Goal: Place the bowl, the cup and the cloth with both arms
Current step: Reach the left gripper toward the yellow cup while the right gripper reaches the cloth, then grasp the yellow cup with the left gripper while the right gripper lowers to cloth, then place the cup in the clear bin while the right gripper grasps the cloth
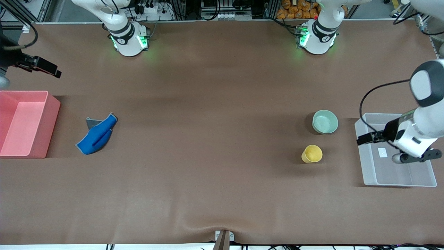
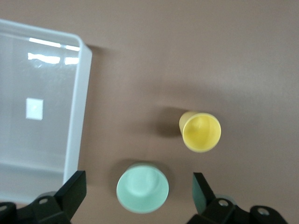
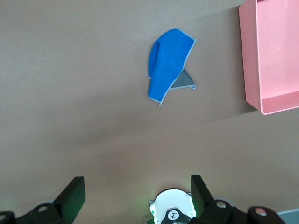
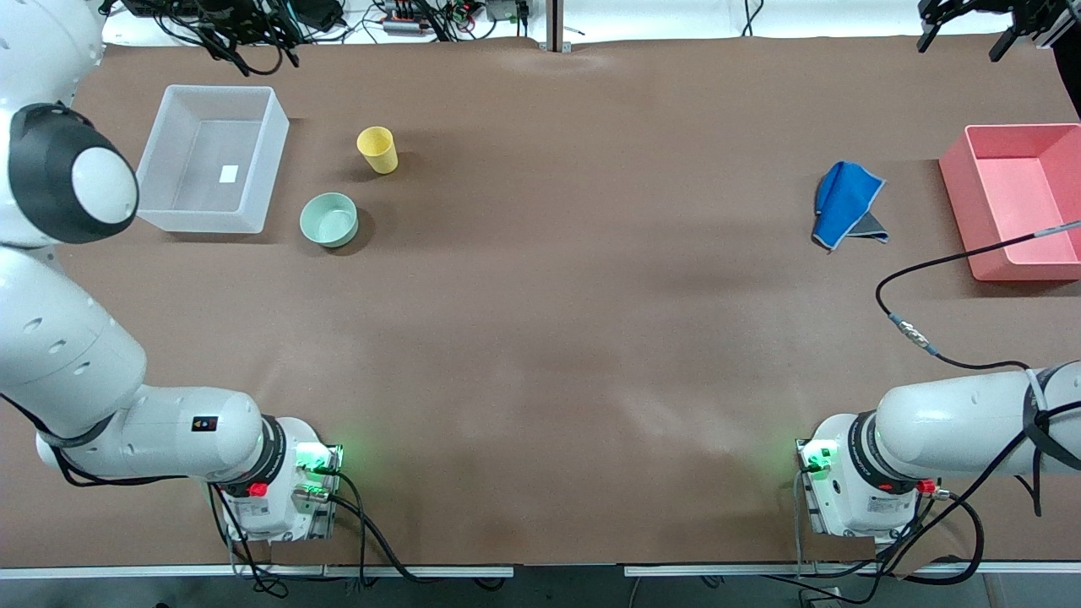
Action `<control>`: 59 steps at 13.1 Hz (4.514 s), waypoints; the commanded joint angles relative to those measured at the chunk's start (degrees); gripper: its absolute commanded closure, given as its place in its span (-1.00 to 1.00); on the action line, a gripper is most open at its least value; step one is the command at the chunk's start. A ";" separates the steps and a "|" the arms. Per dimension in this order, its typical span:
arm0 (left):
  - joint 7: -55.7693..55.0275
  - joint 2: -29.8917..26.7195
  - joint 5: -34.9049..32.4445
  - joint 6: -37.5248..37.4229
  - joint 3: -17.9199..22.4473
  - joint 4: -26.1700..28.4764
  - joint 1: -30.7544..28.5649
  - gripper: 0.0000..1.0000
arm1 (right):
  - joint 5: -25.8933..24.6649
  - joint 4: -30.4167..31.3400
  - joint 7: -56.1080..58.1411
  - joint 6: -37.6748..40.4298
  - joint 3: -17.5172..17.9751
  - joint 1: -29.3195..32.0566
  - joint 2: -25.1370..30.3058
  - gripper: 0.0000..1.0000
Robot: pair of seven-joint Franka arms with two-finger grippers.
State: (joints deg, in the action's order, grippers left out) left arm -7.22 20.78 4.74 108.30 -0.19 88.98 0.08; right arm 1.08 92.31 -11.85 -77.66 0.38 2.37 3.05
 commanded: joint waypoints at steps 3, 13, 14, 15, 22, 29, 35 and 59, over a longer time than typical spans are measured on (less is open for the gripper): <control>-2.53 5.31 1.32 6.03 -0.42 0.92 2.73 -1.00 | -0.90 -1.08 -0.02 1.98 -0.55 2.28 -7.09 -1.00; -8.07 12.26 0.36 20.20 -0.69 7.43 6.69 -0.82 | -0.02 -1.52 -0.02 -4.96 -0.29 0.19 -17.89 -1.00; -8.07 12.53 0.36 20.20 -0.69 7.52 6.78 -0.73 | -0.02 -1.52 -0.80 -6.18 -0.29 -0.52 -19.12 -1.00; -8.16 13.14 0.01 20.11 -0.69 7.96 6.95 -0.65 | 0.06 -1.52 -0.90 -7.41 -0.29 -1.31 -20.00 -1.00; -8.16 13.06 -0.17 20.11 -0.69 9.63 7.66 0.99 | 1.12 0.84 0.33 -8.74 -0.29 0.44 -20.98 -1.00; -12.55 10.17 -4.83 16.62 -0.25 5.60 7.31 1.00 | 0.51 7.97 1.29 -22.52 -0.47 2.46 -21.22 -1.00; -3.79 8.75 -4.04 -1.84 -0.16 -6.71 -0.59 1.00 | 0.85 4.19 28.89 -33.76 -0.38 5.61 -34.48 -1.00; 26.38 25.27 10.55 16.77 15.66 -9.18 -3.95 0.56 | 0.68 28.45 32.67 -59.19 -0.38 5.02 -26.78 -0.73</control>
State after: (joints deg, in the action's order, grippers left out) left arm 18.50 44.50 13.72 124.47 15.11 81.81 -4.39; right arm 1.62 118.54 19.56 -136.19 -0.12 7.66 -25.65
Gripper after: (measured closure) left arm 0.969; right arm 0.026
